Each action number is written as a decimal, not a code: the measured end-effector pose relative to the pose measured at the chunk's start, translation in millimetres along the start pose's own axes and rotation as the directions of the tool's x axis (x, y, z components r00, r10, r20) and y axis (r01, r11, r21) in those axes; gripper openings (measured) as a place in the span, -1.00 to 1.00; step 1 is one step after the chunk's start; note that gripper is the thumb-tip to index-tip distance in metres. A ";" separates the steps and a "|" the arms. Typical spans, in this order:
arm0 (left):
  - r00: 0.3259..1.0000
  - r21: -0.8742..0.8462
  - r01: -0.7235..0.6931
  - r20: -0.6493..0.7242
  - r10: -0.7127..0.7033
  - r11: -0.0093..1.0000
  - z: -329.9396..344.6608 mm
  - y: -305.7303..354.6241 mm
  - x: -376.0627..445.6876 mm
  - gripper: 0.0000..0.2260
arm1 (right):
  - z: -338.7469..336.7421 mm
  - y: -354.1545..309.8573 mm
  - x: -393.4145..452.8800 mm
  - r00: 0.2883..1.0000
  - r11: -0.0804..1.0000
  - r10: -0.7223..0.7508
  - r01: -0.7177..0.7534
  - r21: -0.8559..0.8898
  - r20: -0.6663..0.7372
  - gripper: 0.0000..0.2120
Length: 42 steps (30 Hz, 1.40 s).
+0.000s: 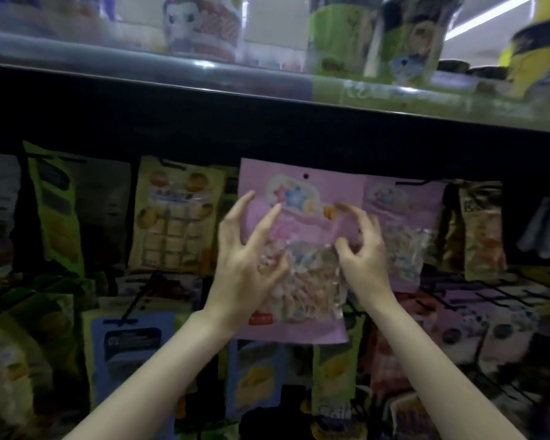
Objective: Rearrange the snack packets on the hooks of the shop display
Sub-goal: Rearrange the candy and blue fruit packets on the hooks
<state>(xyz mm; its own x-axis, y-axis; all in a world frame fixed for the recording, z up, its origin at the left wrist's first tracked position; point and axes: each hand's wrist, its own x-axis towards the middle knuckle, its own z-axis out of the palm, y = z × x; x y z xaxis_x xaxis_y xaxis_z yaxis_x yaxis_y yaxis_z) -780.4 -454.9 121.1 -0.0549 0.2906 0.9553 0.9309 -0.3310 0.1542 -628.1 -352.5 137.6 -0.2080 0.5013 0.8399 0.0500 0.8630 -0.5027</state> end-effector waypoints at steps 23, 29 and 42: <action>0.877 0.290 0.175 0.389 -0.283 0.941 197.2 116.1 92.5 -0.47 | -164.8 91.5 60.1 0.982 0.918 0.175 -0.188 -0.350 -0.070 -0.50; 0.892 0.448 -0.044 0.421 -0.167 0.893 207.4 112.3 97.5 -0.41 | -164.8 99.1 70.4 0.984 0.904 0.167 -0.181 -0.387 -0.068 -0.51; 0.910 0.329 -0.204 0.410 0.055 0.922 230.2 105.8 99.7 -0.47 | -161.3 113.0 67.5 0.993 0.960 0.116 -0.119 -0.254 -0.028 -0.54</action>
<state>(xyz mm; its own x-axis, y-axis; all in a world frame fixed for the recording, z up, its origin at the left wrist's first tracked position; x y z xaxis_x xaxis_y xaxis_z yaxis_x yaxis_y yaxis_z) -604.3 -254.2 174.5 0.1491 0.6146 0.7746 0.9884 -0.0694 -0.1352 -479.0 -211.0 170.4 -0.1738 0.5992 0.7815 0.3208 0.7848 -0.5303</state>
